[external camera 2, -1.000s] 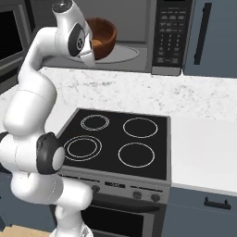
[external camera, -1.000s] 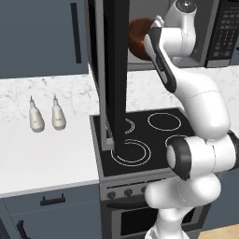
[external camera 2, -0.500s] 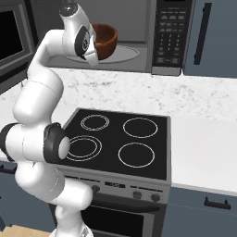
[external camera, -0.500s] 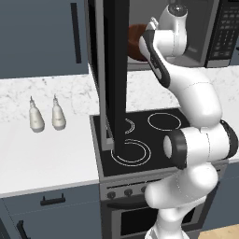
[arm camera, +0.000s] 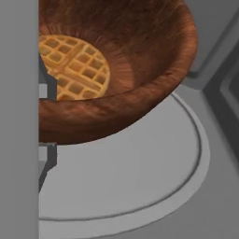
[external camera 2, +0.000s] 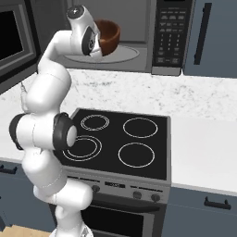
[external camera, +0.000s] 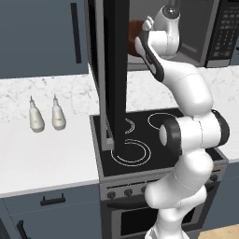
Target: Open the microwave, place the bowl with waffle inside the microwave, then close the microwave door and turn it on.
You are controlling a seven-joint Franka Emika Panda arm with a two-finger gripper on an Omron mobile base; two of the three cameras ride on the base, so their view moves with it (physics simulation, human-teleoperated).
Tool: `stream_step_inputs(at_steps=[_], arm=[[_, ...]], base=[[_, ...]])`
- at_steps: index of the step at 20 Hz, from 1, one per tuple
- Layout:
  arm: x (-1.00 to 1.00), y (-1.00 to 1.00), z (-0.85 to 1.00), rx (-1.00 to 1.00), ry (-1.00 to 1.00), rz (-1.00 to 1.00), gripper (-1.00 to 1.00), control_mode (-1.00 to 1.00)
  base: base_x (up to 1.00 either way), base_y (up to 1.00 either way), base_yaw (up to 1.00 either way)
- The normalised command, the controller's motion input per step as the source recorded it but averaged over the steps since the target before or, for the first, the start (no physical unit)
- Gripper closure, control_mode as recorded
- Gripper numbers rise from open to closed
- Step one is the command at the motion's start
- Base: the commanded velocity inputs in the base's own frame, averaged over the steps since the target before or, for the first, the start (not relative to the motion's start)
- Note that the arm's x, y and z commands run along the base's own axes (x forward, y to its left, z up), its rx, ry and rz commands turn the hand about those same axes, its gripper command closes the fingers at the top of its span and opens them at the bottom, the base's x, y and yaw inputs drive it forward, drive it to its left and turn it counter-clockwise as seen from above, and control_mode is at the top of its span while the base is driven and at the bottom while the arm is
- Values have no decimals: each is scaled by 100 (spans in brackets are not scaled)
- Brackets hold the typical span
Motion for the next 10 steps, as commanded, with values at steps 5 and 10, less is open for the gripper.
stream_step_inputs(at_steps=[5, 10], arm=[[15, 0, 0, 0, -18, 0, -100, -100], [-26, 0, 0, 1, -35, 1, -100, -100]], base=[[0, 0, 0], [0, 0, 0]])
